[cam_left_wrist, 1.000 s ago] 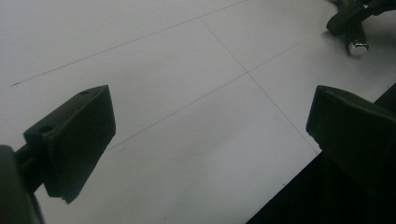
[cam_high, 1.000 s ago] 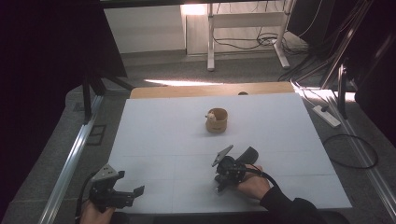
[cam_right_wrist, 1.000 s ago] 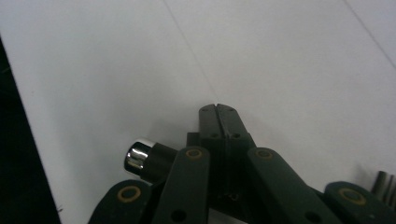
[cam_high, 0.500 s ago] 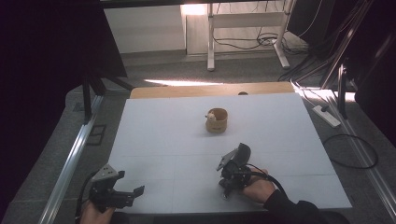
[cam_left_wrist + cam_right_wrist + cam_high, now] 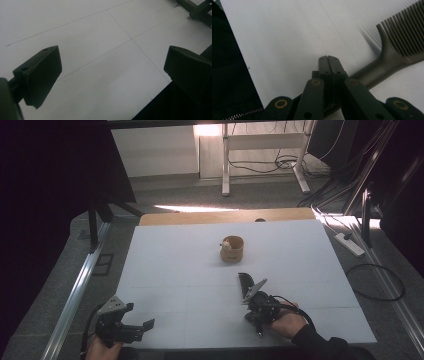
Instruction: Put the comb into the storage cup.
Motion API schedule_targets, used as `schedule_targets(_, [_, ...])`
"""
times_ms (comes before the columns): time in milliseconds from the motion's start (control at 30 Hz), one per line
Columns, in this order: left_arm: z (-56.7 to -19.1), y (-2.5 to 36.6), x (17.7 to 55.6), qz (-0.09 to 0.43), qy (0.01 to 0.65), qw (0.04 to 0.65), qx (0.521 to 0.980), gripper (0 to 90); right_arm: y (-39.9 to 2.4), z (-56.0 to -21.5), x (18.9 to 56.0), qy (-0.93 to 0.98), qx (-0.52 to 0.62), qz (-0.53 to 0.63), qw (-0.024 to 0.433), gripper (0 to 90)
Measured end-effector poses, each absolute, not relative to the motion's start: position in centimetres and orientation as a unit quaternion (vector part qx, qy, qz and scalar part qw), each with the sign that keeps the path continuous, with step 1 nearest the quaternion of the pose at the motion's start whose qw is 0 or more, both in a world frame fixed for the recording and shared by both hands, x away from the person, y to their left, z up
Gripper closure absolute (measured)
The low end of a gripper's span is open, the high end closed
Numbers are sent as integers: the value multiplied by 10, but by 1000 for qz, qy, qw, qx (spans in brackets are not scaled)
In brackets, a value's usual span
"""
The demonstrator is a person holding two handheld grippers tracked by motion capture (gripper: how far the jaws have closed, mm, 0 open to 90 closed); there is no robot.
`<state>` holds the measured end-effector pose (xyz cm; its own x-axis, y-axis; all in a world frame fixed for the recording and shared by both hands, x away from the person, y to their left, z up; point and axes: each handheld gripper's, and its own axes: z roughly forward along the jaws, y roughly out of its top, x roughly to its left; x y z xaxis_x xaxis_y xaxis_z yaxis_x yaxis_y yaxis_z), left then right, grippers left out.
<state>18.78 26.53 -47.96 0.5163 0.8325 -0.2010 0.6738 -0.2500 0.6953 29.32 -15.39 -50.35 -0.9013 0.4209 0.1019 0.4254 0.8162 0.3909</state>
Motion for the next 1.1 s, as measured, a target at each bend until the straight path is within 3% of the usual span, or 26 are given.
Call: schedule_targets(1100, [-479, 266, 188, 103, 479, 382, 784, 25, -197, -499, 317, -943, -274, -191, -17, 892])
